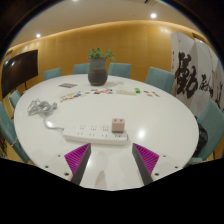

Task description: Unplug charger

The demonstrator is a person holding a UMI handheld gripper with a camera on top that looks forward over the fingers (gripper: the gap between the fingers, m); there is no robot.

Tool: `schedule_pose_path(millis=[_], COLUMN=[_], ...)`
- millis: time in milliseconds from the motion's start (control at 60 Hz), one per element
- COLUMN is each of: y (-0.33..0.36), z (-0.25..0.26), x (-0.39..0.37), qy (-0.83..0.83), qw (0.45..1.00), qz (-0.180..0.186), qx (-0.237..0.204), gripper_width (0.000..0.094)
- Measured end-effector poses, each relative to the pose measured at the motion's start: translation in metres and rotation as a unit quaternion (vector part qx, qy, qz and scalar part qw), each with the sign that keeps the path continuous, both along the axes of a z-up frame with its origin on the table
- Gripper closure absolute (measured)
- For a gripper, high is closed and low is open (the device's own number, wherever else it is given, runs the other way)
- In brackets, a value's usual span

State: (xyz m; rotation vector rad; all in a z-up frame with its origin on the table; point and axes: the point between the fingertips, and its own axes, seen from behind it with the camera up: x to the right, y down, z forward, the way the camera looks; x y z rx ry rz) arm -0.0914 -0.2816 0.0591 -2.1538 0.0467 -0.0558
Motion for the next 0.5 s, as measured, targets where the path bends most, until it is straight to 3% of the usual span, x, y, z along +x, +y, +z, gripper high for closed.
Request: schedule_pose_path(millis=[183,300,350,417,500], y=[0.088,0.118,0.123,0.126,0.126], z=[-0.010,-0.031,-0.033,-0.031,-0.032], x=[0.024,0.027,0.024,0.035,0.034], qy=[0.003,-0.002,-0.001,-0.017,0.004], qw=[0.999,0.999,0.999,0.998,0.998], qz=[-0.033,-0.033,-0.026,-0.043,-0.042], qx=[0.038,0.033,0.038,0.047,0.050], gripper_width=[0.0108,0.0299,0.0412,0.0601,0.0617])
